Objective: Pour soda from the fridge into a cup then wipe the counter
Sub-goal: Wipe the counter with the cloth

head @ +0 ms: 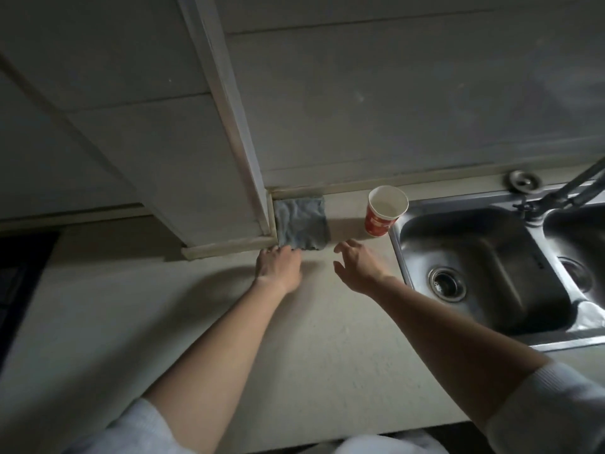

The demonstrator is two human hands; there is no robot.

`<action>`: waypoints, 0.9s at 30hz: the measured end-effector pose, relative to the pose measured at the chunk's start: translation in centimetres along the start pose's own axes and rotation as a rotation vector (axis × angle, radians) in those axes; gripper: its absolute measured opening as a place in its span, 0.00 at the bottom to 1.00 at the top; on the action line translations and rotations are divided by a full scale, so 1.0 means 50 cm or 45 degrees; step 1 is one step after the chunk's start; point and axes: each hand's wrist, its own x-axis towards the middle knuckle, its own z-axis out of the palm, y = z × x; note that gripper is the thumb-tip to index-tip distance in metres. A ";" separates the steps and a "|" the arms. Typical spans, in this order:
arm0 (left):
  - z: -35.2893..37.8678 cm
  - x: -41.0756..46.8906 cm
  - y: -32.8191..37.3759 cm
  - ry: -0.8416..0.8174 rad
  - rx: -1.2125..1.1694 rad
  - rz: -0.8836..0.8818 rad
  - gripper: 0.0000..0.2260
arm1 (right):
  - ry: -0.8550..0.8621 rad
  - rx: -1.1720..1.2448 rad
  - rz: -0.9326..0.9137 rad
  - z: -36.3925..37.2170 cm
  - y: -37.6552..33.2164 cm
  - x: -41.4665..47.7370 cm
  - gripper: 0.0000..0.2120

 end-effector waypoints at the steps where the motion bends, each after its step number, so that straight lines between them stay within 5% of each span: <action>1: 0.000 0.011 -0.005 0.005 -0.018 0.004 0.15 | -0.017 -0.018 0.001 0.003 0.006 0.009 0.17; 8: 0.015 0.074 -0.029 -0.025 -0.217 -0.027 0.18 | -0.111 0.033 0.056 0.009 0.009 0.125 0.16; 19: 0.037 0.084 -0.045 0.019 -0.570 -0.159 0.20 | -0.189 0.691 0.777 0.035 -0.032 0.273 0.20; 24: 0.040 0.079 -0.043 0.024 -0.636 -0.202 0.19 | -0.216 0.642 0.826 0.064 -0.016 0.287 0.09; 27: 0.034 0.073 -0.041 0.034 -0.666 -0.216 0.19 | -0.187 0.503 0.771 0.073 -0.008 0.290 0.12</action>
